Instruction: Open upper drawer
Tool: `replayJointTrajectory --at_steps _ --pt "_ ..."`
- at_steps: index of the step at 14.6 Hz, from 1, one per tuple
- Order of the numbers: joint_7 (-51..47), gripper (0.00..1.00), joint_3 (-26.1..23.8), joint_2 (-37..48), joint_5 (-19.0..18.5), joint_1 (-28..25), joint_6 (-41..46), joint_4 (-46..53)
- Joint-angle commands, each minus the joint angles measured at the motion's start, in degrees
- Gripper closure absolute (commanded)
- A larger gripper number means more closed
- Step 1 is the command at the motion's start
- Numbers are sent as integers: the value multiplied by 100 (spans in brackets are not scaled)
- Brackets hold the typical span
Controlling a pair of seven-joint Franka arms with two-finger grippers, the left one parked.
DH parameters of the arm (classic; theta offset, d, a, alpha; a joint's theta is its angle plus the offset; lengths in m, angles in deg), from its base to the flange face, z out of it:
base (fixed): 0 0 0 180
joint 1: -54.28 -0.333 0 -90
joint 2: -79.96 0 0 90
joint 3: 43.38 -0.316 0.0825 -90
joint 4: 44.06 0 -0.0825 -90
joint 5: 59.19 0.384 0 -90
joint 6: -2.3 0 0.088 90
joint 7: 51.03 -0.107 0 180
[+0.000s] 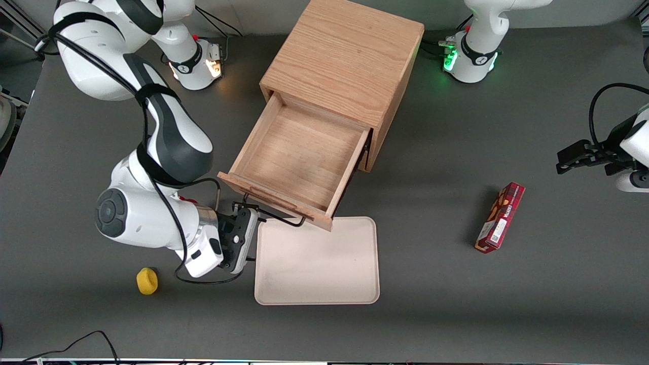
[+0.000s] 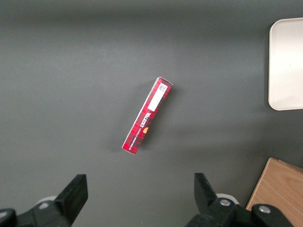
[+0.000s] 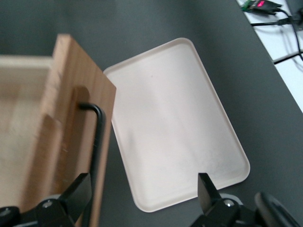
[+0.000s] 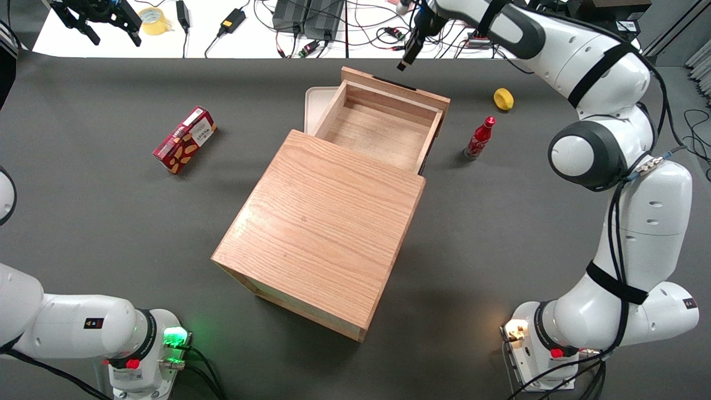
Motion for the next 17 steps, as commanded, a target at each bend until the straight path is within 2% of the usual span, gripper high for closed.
replayJointTrajectory --at_steps 1,4,6,7,9,10,11,12,14,17 --pt "-1940 0 -22 926 23 -92 777 -47" --pt "-3523 0 56 1762 -12 -49 2042 -187" --pt "-3975 0 258 1929 -12 100 2746 -196" --pt "-3976 0 511 2200 -38 162 3045 -231" --pt "-3950 0 1476 2544 171 162 3424 -433" --pt "-3976 0 1898 2667 346 162 4009 -442" --pt "-3959 0 2355 2903 270 128 4450 -625" --pt "-3959 0 2534 3167 121 119 4419 -1045" --pt "-3959 0 2562 3991 -352 101 3720 -2185" --pt "-3968 0 2544 5967 -504 110 1596 -5039"
